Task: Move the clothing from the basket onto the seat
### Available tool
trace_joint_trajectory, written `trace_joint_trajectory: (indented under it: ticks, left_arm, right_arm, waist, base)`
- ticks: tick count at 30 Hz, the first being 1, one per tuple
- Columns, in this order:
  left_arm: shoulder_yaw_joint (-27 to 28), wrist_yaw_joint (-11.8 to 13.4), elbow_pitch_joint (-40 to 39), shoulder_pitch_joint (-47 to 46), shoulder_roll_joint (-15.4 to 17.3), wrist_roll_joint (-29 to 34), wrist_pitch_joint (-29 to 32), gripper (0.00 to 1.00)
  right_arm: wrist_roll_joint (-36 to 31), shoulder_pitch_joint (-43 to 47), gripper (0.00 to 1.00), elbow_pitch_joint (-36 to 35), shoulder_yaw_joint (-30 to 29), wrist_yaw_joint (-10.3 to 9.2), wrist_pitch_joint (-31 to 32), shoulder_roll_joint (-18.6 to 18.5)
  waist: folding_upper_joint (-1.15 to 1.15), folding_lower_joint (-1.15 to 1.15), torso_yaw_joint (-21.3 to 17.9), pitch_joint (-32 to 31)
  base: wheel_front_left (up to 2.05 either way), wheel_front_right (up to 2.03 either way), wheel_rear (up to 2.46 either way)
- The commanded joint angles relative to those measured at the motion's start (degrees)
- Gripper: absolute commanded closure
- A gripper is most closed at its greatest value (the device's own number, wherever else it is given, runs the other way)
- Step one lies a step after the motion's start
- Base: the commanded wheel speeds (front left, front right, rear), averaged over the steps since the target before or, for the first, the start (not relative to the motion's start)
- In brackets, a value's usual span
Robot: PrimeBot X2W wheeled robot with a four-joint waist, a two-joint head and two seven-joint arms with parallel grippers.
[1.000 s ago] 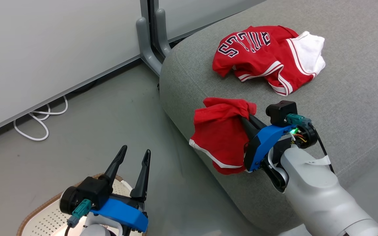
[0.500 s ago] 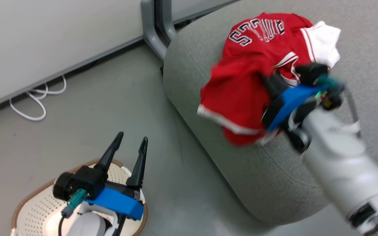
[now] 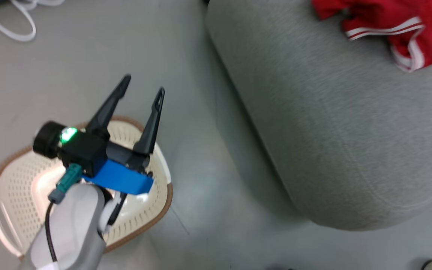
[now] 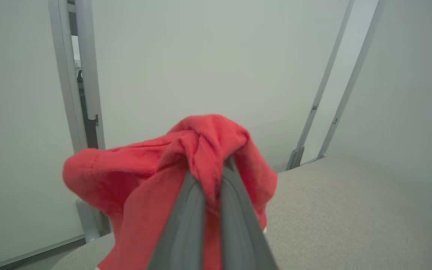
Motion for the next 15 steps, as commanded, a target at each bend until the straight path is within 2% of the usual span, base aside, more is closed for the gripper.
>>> trace_joint_trajectory:
  ticks: [1, 6, 9, 15]
  left_arm:
    - [-0.1, 0.0, -1.3, -3.2, 0.8, 0.5, -0.2, 0.00]
    - [-1.0, 0.0, -2.9, -6.5, 2.0, 0.8, -0.2, 0.00]
    - [-2.0, 0.0, -4.0, -9.5, 2.2, 1.0, -0.2, 0.00]
    - [-2.6, 0.0, -3.1, -10.3, 1.3, 0.6, -0.2, 0.00]
  right_arm:
    - [-0.5, -1.7, 1.00, 1.4, -3.0, 0.01, -0.2, -1.8]
    - [-1.4, -1.0, 1.00, 3.0, -7.7, 0.02, -0.3, -3.2]
    - [-2.0, 2.1, 1.00, 4.4, -13.1, 0.01, -0.2, -3.2]
    - [-4.8, 4.3, 1.00, 4.0, -15.7, 0.01, -0.2, -2.3]
  waist:
    - [0.00, -0.01, 5.1, 9.1]
    - [0.00, -0.01, 6.7, 13.9]
    - [0.00, -0.01, 8.6, 17.2]
    - [0.00, -0.01, 9.8, 16.6]
  base:
    - [0.00, 0.00, 0.00]
    - [0.00, 0.00, 0.00]
    - [0.00, 0.00, 0.00]
    - [0.00, 0.00, 0.00]
